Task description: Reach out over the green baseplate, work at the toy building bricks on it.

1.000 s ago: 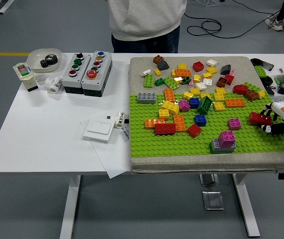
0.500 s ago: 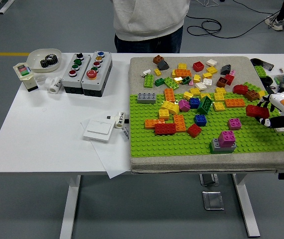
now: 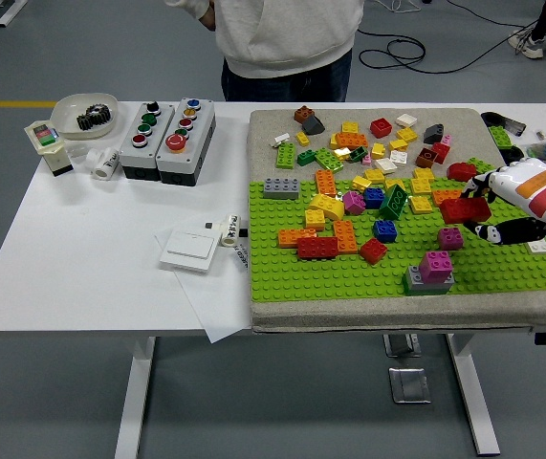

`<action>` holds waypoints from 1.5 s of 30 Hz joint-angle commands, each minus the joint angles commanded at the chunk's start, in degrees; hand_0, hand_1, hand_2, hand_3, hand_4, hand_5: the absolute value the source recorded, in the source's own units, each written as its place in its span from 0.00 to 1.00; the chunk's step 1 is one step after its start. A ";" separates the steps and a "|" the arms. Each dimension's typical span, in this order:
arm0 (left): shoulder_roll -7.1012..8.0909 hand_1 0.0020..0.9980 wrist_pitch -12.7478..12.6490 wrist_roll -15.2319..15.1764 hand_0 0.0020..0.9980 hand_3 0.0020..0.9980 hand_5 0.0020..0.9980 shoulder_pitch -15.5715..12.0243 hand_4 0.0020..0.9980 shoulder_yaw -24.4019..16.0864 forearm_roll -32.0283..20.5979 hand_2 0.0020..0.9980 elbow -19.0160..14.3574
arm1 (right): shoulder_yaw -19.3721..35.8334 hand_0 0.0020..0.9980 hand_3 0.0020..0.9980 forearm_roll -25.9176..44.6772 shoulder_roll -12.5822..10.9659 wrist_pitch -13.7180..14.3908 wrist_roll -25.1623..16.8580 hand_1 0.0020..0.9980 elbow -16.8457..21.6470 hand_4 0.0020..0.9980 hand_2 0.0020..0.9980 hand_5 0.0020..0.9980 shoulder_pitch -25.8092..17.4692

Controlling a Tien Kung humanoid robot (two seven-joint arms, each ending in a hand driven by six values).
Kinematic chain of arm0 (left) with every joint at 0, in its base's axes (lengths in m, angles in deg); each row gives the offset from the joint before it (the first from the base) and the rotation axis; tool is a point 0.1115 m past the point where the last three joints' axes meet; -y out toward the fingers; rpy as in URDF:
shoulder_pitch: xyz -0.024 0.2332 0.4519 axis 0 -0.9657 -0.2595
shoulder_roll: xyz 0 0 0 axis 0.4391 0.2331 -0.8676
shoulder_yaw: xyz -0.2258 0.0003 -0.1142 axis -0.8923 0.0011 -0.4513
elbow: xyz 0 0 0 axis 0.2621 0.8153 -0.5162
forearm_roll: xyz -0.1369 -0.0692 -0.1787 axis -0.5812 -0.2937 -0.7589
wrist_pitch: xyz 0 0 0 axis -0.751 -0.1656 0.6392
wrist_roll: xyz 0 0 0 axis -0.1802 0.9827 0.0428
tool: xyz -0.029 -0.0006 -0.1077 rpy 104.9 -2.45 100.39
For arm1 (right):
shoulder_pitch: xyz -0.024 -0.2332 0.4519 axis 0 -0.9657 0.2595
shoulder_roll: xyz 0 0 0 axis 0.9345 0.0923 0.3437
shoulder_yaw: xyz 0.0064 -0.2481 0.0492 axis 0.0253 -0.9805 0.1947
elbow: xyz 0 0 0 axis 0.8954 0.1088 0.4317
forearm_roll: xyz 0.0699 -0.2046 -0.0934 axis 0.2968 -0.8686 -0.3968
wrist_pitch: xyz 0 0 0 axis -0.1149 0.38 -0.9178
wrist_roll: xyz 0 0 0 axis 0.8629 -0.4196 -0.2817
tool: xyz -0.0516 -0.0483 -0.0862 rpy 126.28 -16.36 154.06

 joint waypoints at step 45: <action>0.26 0.68 0.01 0.00 0.61 0.55 0.61 -0.18 0.56 0.09 0.16 0.65 0.06 | 1.31 0.32 0.52 2.41 -3.97 -4.12 17.54 0.44 18.44 0.59 0.54 0.34 -8.77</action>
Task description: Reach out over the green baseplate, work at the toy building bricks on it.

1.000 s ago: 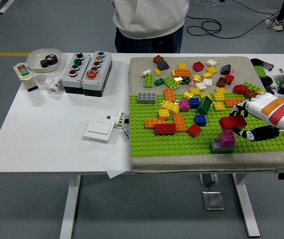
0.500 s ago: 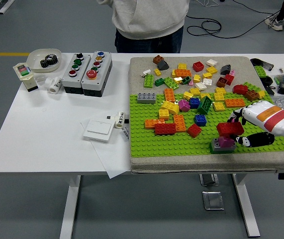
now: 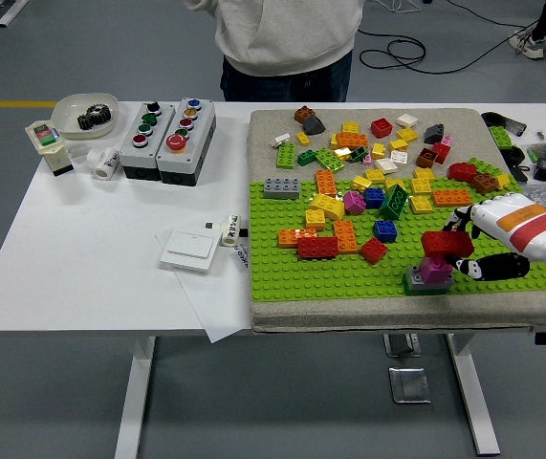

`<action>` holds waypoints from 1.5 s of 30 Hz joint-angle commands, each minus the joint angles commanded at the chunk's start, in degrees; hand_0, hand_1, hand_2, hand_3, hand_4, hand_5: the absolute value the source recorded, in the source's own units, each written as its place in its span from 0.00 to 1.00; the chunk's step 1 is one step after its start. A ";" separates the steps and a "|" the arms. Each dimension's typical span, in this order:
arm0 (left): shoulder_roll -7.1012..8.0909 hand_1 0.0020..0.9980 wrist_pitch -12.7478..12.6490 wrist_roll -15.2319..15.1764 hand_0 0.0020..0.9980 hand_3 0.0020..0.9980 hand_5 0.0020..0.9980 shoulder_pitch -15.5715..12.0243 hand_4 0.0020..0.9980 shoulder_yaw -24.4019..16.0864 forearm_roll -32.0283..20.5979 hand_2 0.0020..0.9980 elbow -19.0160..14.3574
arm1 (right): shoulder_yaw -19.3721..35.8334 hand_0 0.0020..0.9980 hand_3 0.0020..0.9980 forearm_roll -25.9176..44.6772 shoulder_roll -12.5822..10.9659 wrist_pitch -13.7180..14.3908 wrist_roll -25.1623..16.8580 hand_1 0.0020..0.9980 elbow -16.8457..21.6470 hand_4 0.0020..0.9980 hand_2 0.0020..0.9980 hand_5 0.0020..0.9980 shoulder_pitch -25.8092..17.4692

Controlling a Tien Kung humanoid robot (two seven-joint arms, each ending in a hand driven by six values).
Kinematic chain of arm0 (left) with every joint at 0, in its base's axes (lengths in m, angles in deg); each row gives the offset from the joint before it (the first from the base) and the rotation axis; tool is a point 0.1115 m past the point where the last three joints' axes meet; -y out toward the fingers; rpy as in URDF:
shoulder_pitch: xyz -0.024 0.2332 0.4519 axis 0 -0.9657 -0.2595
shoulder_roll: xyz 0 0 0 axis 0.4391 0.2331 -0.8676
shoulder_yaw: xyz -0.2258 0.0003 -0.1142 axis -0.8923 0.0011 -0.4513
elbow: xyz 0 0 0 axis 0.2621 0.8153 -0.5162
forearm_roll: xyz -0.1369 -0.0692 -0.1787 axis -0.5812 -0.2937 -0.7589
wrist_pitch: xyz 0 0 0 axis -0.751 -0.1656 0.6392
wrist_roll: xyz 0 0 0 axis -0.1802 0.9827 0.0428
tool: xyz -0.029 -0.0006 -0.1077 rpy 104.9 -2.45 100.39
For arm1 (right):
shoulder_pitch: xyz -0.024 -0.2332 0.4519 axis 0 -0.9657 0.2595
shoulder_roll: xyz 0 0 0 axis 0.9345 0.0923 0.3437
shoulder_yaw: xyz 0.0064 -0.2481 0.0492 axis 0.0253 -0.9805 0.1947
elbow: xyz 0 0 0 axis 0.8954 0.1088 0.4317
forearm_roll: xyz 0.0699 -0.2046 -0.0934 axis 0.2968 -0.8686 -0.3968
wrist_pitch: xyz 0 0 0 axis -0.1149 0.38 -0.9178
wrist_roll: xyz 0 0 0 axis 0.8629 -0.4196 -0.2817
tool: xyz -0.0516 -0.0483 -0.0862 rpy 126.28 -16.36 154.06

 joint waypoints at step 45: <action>0.01 0.68 0.03 0.02 0.61 0.55 0.61 0.15 0.56 0.27 -0.12 0.65 -0.10 | -0.48 0.32 0.53 0.01 1.75 0.17 2.26 0.44 0.51 0.62 0.54 0.36 -1.52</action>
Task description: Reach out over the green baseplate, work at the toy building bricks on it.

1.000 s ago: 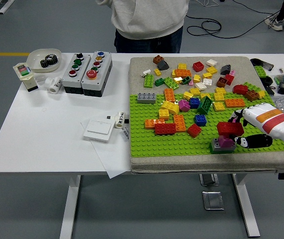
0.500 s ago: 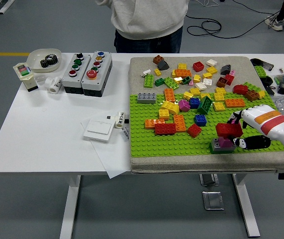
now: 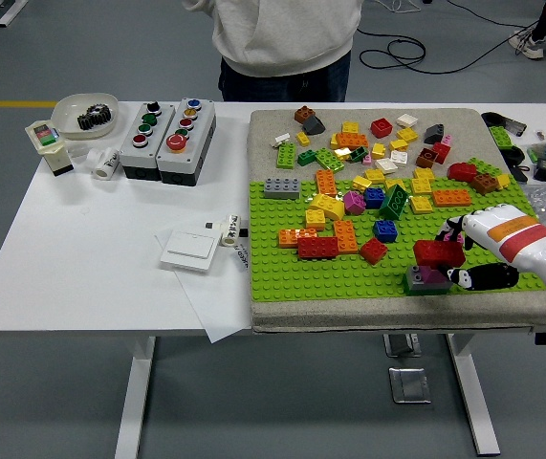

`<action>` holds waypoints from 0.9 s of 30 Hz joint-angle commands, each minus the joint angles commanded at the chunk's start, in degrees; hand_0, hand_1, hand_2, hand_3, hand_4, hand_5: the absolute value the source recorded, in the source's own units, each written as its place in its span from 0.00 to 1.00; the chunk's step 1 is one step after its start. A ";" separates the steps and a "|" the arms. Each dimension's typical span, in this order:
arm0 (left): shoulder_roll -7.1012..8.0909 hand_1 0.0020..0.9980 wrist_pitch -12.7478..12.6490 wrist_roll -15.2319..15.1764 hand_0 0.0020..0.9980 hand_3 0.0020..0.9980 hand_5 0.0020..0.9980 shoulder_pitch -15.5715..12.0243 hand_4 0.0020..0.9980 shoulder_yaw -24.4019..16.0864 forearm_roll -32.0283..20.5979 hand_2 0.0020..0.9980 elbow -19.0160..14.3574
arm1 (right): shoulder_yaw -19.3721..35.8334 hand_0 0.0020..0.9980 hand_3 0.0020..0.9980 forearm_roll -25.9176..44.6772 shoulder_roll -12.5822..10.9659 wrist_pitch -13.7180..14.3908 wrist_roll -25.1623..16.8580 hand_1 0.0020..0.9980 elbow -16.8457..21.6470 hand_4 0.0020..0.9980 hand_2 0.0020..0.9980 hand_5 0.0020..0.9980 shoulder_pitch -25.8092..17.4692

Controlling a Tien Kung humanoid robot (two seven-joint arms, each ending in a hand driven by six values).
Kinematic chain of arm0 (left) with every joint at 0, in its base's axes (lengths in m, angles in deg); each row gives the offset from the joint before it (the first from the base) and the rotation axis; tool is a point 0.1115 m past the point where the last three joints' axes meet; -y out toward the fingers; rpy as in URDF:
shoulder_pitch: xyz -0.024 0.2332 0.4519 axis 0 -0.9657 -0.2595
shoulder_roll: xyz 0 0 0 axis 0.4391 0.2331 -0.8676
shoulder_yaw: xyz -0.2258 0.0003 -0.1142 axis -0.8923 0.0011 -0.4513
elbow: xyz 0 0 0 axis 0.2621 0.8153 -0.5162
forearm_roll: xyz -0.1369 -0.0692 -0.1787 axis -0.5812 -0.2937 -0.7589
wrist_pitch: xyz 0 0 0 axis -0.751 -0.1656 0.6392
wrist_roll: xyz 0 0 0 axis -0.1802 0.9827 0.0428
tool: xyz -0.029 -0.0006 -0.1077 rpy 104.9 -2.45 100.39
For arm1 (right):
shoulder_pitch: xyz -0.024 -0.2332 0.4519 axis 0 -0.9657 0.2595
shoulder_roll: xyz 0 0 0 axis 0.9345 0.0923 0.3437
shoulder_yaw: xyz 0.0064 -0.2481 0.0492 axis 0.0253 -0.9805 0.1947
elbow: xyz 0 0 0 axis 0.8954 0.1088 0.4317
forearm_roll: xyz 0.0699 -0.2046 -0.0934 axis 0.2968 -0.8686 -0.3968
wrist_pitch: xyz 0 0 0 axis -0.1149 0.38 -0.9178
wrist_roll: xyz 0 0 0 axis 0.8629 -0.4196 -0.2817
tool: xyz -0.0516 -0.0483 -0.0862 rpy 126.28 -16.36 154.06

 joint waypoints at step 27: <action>0.00 0.69 0.08 0.45 0.61 0.55 0.61 -0.18 0.56 -0.58 1.20 0.65 -0.05 | -0.04 0.32 0.54 0.84 -0.22 -0.10 -1.05 0.45 -1.25 0.63 0.55 0.36 -0.01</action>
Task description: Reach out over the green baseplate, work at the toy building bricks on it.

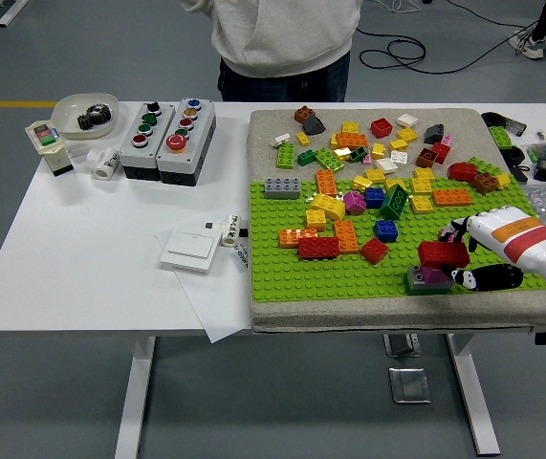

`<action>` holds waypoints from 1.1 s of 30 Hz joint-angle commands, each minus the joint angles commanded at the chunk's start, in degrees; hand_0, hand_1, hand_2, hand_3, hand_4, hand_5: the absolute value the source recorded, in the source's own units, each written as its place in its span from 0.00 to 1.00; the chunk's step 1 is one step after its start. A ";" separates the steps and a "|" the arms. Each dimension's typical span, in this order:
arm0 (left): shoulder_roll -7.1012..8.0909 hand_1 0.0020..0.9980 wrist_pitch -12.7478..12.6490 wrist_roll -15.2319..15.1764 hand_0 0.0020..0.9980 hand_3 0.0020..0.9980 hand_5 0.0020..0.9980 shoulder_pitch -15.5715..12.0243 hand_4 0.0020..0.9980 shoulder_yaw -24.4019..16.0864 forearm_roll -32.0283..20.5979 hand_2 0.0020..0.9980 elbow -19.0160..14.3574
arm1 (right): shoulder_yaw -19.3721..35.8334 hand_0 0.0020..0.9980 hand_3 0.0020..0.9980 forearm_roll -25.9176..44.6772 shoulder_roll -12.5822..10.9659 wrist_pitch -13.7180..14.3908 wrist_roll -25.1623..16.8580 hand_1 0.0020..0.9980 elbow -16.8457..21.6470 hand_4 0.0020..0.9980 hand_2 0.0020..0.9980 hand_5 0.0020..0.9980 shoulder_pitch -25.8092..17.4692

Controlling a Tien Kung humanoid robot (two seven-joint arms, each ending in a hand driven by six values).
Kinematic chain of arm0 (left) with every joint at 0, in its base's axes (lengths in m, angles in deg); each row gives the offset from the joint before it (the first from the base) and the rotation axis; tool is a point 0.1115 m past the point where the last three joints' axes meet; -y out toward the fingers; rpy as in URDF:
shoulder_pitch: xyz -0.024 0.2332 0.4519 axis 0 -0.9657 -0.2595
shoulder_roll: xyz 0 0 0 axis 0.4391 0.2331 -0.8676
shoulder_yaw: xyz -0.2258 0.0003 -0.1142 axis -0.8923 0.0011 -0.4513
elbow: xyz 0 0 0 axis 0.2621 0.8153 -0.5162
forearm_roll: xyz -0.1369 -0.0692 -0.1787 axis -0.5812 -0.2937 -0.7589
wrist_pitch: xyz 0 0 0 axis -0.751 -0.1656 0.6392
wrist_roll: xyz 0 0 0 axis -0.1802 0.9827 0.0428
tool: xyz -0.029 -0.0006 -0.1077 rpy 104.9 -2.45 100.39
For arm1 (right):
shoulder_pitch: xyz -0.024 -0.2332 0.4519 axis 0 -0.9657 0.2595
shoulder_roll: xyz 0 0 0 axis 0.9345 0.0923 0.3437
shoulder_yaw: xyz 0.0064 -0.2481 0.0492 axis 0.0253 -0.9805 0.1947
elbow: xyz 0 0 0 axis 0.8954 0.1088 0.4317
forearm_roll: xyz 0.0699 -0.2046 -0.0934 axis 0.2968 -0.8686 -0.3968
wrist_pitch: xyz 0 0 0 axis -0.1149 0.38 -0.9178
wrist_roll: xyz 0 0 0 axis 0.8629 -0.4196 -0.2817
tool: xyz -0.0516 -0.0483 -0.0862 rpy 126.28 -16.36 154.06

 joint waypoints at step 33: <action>0.00 0.69 -0.03 -0.21 0.61 0.55 0.61 0.28 0.56 0.33 -0.50 0.65 -0.04 | 0.24 0.35 0.58 0.27 0.11 -0.85 -0.50 0.47 -0.24 0.68 0.60 0.36 0.28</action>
